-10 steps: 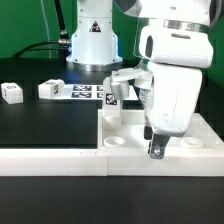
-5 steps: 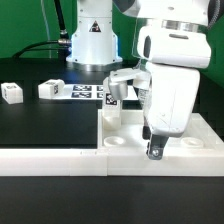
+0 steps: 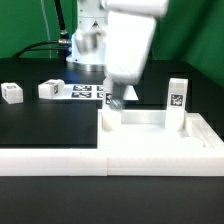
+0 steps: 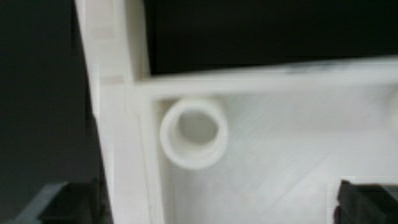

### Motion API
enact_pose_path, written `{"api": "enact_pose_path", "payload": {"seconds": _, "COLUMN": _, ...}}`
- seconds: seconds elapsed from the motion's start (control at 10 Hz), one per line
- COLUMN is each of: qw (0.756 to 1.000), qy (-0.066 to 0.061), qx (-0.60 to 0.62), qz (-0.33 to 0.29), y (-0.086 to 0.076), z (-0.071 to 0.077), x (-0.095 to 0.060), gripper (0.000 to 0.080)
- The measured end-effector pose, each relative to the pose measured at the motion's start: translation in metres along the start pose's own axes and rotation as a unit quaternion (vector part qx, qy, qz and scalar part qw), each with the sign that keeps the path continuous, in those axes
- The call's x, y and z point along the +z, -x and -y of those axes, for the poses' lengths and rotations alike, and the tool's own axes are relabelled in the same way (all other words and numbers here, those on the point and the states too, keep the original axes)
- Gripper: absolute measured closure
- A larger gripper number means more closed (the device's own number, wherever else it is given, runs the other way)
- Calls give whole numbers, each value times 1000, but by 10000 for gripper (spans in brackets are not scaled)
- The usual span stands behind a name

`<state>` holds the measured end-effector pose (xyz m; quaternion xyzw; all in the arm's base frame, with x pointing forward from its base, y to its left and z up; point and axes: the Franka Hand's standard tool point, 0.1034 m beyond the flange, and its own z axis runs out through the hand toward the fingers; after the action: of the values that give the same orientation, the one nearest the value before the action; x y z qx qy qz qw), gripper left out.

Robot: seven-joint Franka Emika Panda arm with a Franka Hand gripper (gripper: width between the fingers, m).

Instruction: Assemble square table

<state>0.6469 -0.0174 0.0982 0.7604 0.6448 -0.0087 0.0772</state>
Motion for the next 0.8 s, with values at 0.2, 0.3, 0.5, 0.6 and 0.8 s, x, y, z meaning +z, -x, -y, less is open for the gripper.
{"api": "enact_pose_path", "payload": {"seconds": 0.2, "qw": 996, "qy": -1, "qx": 88, "qz": 2, "y": 7, "z": 1, "x": -2, "gripper": 150}}
{"api": "enact_pose_path", "payload": {"seconds": 0.3, "qw": 993, "qy": -1, "qx": 119, "qz": 1, "y": 6, "z": 0, "x": -2, "gripper": 150}}
{"api": "enact_pose_path", "payload": {"seconds": 0.5, "qw": 982, "qy": -1, "qx": 189, "qz": 1, "y": 6, "z": 1, "x": -1, "gripper": 150}}
{"api": "enact_pose_path", "payload": {"seconds": 0.6, "qw": 977, "qy": -1, "qx": 212, "qz": -1, "y": 9, "z": 2, "x": -1, "gripper": 150}}
{"api": "enact_pose_path", "payload": {"seconds": 0.8, "qw": 965, "qy": -7, "qx": 263, "qz": -9, "y": 38, "z": 36, "x": -3, "gripper": 150}}
